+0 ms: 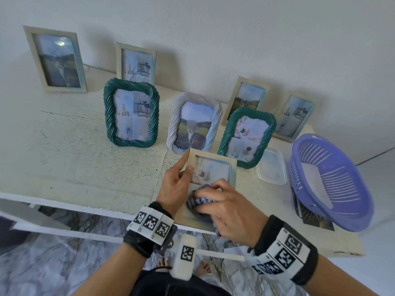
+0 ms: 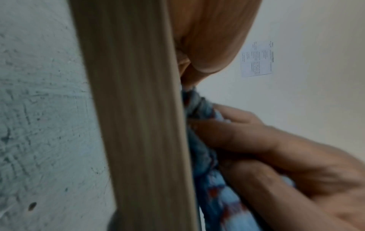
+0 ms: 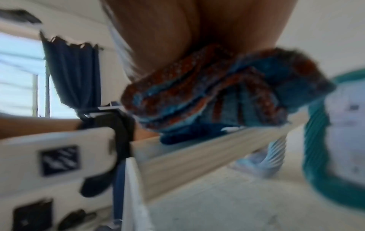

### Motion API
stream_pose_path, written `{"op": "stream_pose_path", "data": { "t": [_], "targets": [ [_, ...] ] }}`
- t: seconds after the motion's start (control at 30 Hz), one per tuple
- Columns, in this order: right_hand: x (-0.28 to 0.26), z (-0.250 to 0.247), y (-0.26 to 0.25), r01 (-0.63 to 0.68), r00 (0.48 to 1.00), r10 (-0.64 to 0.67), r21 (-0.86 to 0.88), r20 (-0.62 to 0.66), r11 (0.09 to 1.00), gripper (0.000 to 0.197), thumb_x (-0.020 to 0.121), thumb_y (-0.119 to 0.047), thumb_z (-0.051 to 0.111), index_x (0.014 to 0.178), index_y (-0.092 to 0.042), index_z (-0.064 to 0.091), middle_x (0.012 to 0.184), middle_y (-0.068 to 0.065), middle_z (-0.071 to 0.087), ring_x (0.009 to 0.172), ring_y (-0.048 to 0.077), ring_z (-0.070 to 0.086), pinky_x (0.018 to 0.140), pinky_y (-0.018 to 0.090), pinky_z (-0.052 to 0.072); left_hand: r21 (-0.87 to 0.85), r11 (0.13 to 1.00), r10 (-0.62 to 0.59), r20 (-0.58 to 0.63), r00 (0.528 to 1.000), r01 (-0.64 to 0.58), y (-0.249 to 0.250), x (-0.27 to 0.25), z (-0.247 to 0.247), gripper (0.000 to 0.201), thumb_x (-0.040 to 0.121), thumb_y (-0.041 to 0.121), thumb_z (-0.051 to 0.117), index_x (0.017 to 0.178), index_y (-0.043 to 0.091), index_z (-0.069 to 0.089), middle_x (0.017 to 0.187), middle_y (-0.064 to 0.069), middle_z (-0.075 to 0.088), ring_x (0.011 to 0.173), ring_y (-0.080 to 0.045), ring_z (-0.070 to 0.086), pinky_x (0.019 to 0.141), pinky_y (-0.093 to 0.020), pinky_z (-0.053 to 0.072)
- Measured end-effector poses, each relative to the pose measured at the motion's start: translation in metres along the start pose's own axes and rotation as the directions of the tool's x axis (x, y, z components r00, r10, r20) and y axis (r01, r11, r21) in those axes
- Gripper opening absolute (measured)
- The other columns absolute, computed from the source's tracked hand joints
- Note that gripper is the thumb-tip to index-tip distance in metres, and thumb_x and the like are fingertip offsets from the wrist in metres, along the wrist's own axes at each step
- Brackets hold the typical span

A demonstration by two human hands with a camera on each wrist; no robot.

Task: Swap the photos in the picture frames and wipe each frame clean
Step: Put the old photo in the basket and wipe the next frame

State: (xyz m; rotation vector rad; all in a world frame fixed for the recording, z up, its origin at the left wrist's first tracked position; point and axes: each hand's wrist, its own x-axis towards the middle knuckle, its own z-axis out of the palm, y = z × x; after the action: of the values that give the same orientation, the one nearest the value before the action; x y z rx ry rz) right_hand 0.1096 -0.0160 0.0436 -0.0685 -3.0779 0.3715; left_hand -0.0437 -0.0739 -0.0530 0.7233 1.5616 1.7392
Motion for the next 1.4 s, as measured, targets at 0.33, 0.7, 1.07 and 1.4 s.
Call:
{"op": "stream_pose_path", "data": {
  "t": [0.33,0.7,1.07,1.4],
  "targets": [
    [-0.005,-0.007,0.016,-0.013,0.999,0.011,-0.079,-0.031,0.997,0.031,0.079,-0.011,0.049,0.089,-0.020,0.077,0.112,-0.005,0.068,0.097,0.012,0.037,0.083,0.019,0.030,-0.004,1.000,-0.015,0.029,0.999,0.015,0.015,-0.003,-0.008,0.043,0.099,0.020,0.050,0.140,0.029,0.043,0.093,-0.005,0.070,0.083,-0.019,0.062,0.082,-0.039,0.052],
    [-0.013,0.001,0.009,-0.069,0.995,0.065,-0.050,-0.076,0.996,0.035,0.080,-0.012,0.046,0.099,-0.021,0.074,0.118,-0.005,0.062,0.094,0.015,0.037,0.085,0.021,0.034,0.034,0.997,-0.070,0.040,0.997,0.069,0.028,-0.005,-0.010,0.044,0.101,0.009,0.045,0.145,0.017,0.042,0.099,-0.017,0.073,0.084,-0.018,0.065,0.082,-0.042,0.056],
    [-0.009,-0.004,0.012,-0.172,0.975,0.163,-0.052,-0.151,0.984,0.030,0.073,-0.003,0.058,0.094,-0.018,0.074,0.113,0.004,0.061,0.097,0.019,0.040,0.085,0.027,0.042,-0.015,0.997,-0.081,0.018,0.997,0.081,0.028,-0.009,-0.004,0.043,0.095,0.029,0.054,0.138,0.032,0.049,0.086,-0.013,0.065,0.079,-0.024,0.056,0.078,-0.040,0.048],
    [0.009,-0.013,0.026,-0.217,0.957,0.190,-0.106,-0.218,0.971,0.032,0.062,0.001,0.075,0.088,-0.017,0.075,0.109,0.005,0.065,0.098,0.015,0.038,0.082,0.034,0.051,-0.023,0.997,-0.075,-0.031,0.997,0.074,0.037,-0.012,0.000,0.044,0.100,0.007,0.045,0.144,0.013,0.043,0.105,0.000,0.072,0.099,-0.013,0.065,0.093,-0.033,0.052]
  ]
}}
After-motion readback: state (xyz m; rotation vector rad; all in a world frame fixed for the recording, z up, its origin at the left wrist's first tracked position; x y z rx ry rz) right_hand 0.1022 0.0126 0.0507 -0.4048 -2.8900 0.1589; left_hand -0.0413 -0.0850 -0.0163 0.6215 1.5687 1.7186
